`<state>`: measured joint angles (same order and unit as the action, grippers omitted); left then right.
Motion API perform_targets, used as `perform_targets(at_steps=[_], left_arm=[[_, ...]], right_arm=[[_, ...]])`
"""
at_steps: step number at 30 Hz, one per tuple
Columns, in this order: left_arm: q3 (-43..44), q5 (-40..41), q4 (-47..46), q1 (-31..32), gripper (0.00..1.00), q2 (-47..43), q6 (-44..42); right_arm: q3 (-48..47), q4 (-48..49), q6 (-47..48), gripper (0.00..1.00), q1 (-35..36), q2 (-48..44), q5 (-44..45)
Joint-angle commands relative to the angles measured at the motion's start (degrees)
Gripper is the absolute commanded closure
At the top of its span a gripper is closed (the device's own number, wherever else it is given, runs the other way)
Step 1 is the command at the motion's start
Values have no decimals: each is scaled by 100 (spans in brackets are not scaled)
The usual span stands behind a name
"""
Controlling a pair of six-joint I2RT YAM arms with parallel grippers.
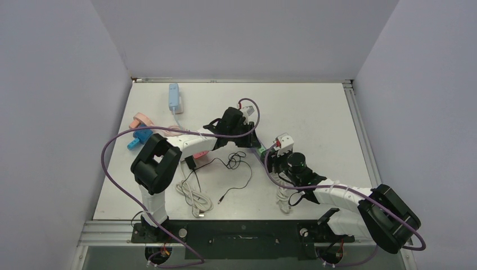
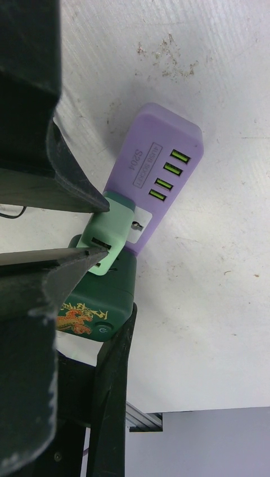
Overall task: Pull the plug off the socket
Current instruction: Remove the plug from the socket.
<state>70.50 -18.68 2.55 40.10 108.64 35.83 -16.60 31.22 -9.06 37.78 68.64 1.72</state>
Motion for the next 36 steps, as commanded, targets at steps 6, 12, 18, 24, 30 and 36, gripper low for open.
perform_targets(at_steps=[6,12,18,24,30,36], left_arm=[[-113,198,793,128,76,421,-235],[-105,198,816,130,76,443,-243],[-93,189,817,132,76,465,-243],[-80,163,831,146,76,465,-242],[-78,164,842,152,76,456,-247],[-67,169,855,171,76,467,-265]], right_arm=[[-171,471,155,95,168,-178,51],[-405,191,666,95,905,41,948],[-531,102,785,95,1142,230,1267],[-372,222,725,95,1109,-26,1362],[-181,364,360,95,574,-318,744],[-24,528,-63,95,-62,-478,-99]])
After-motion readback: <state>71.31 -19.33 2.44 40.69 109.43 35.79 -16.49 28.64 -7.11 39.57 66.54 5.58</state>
